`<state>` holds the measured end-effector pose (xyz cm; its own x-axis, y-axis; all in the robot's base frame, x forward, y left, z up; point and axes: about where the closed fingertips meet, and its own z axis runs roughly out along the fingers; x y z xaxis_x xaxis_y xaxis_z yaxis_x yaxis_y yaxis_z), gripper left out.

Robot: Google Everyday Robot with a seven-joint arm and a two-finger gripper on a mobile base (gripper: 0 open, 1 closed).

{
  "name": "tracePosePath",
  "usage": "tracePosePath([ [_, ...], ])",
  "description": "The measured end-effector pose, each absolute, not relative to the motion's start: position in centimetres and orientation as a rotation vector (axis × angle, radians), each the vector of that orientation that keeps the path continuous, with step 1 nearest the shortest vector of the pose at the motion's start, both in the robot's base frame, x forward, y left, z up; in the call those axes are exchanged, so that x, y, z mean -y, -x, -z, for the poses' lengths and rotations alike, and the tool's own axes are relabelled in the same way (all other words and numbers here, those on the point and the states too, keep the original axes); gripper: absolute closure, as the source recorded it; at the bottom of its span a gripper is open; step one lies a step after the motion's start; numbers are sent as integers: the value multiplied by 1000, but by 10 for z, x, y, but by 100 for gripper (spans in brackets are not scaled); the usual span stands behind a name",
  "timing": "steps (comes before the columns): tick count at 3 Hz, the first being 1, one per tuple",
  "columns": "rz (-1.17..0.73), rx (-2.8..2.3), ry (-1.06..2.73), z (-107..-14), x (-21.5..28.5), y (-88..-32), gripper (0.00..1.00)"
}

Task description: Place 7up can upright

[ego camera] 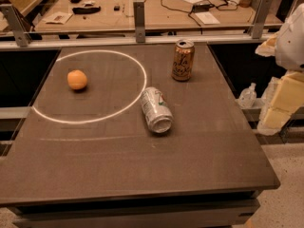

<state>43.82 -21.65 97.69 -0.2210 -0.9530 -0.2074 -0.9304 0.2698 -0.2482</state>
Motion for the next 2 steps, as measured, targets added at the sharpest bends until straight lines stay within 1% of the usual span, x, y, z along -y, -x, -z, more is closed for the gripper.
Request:
tracePosePath([
  [1, 100, -2230, 1723, -977, 216, -438, 0],
  [2, 47, -2262, 1677, -982, 216, -440, 0],
])
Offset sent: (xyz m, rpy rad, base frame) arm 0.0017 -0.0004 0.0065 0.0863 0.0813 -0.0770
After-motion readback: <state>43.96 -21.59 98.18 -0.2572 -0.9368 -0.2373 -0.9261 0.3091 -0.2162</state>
